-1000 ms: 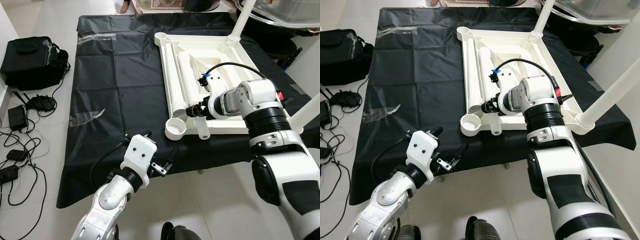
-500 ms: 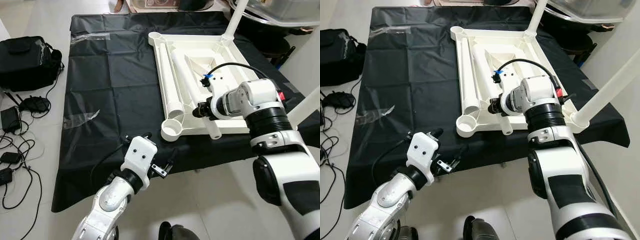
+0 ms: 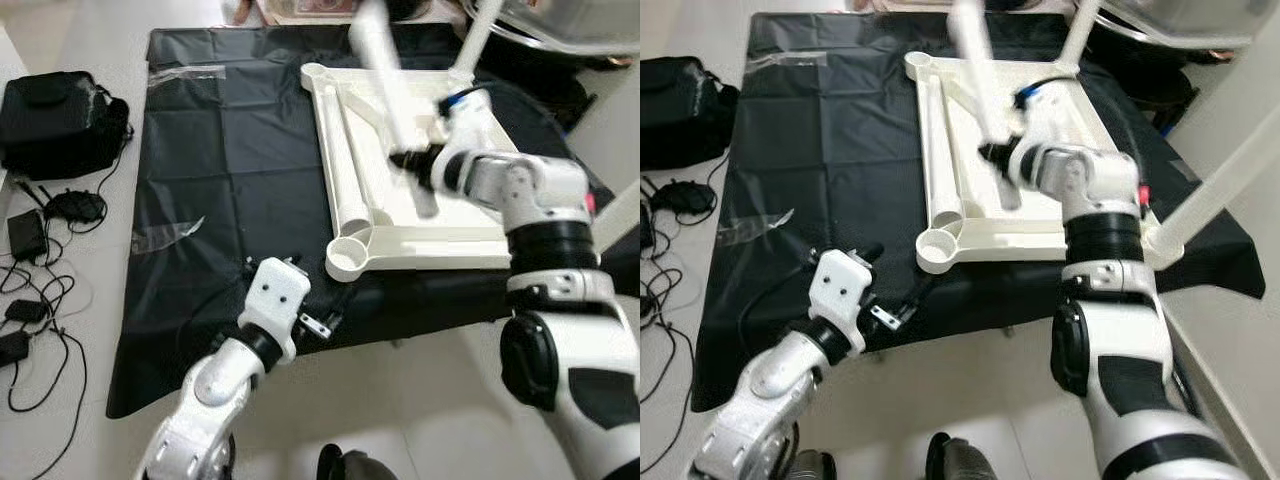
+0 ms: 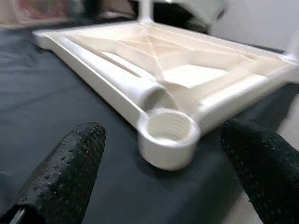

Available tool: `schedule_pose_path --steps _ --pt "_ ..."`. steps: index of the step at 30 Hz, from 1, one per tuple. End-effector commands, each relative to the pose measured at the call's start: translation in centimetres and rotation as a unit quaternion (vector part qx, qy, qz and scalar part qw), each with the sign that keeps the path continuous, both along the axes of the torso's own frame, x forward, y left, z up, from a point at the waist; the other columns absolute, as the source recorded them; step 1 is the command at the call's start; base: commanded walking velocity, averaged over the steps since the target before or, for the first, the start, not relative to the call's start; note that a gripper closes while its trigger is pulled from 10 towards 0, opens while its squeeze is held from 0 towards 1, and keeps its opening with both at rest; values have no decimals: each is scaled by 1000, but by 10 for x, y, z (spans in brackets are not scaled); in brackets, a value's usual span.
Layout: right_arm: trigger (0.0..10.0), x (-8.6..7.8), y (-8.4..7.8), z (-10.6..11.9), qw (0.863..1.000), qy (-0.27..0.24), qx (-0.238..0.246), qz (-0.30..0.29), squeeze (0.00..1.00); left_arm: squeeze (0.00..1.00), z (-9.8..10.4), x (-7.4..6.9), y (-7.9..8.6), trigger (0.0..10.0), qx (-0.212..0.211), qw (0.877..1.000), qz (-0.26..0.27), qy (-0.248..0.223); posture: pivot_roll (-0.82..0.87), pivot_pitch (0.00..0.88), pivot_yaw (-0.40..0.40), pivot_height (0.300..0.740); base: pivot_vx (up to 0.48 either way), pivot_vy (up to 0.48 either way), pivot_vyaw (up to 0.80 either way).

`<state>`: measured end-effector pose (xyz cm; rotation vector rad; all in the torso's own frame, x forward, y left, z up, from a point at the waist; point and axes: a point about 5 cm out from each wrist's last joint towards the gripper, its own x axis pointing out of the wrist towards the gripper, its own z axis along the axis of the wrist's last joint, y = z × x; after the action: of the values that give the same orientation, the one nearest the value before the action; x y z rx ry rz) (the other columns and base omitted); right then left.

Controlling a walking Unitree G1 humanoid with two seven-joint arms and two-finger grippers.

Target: Building children table

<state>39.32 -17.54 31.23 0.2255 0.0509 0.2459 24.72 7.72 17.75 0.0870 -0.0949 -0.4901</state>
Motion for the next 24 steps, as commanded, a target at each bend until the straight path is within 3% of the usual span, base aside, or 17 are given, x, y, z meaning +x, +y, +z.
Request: schedule_pose_path --steps 1,2,5,6,8,9,11,12,13,14,16,17,19,24 --pt "0 -2 -5 6 1000 -26 11 -6 0 0 -7 -1 0 10000 -4 1000 -2 18 73 154 -114 740 0 0 0" --pt "0 -8 -7 11 997 -73 19 -2 0 0 -3 4 2 10000 -9 1000 1 16 75 151 -111 740 0 0 0" --pt "0 -8 -7 11 997 -73 19 -2 0 0 -3 4 2 10000 -9 1000 1 16 75 151 -111 740 0 0 0" --pt "0 -18 -5 4 993 -115 -8 23 0 0 4 12 7 10000 -32 999 10 14 81 138 -106 740 0 0 0" --pt "0 -18 -5 4 993 -115 -8 23 0 0 4 12 7 10000 -32 999 10 14 81 138 -106 740 0 0 0" --pt "10000 -31 1 -12 985 -150 -75 38 0 0 17 22 11 10000 -66 998 5 11 85 129 -98 740 0 0 0" --pt "10000 -31 1 -12 985 -150 -75 38 0 0 17 22 11 10000 -66 998 5 11 85 129 -98 740 0 0 0" --pt "10000 -44 10 -32 974 -176 -131 63 0 1000 33 30 14 10000 -96 995 -3 -1 88 125 -94 740 0 0 0" --pt "10000 -44 10 -32 974 -176 -131 63 0 1000 33 30 14 10000 -96 995 -3 -1 88 125 -94 740 0 0 0" --pt "10000 -53 17 -51 966 -189 -162 78 0 1000 49 36 16 10000 -120 992 -18 -20 88 118 -89 740 0 0 0" --pt "10000 -53 17 -51 966 -189 -162 78 0 1000 49 36 16 10000 -120 992 -18 -20 88 118 -89 740 0 0 0" --pt "10000 -61 20 -65 961 -198 -176 79 0 1000 65 40 17 10000 -140 989 -30 -36 91 114 -86 740 0 0 0" --pt "10000 -64 21 -72 960 -202 -179 78 0 1000 73 42 17 10000 -150 987 -37 -45 91 114 -86 740 0 0 0" --pt "10000 -66 21 -75 959 -207 -179 75 0 1000 77 43 18 10000 -155 986 -41 -49 91 114 -86 740 0 0 0"
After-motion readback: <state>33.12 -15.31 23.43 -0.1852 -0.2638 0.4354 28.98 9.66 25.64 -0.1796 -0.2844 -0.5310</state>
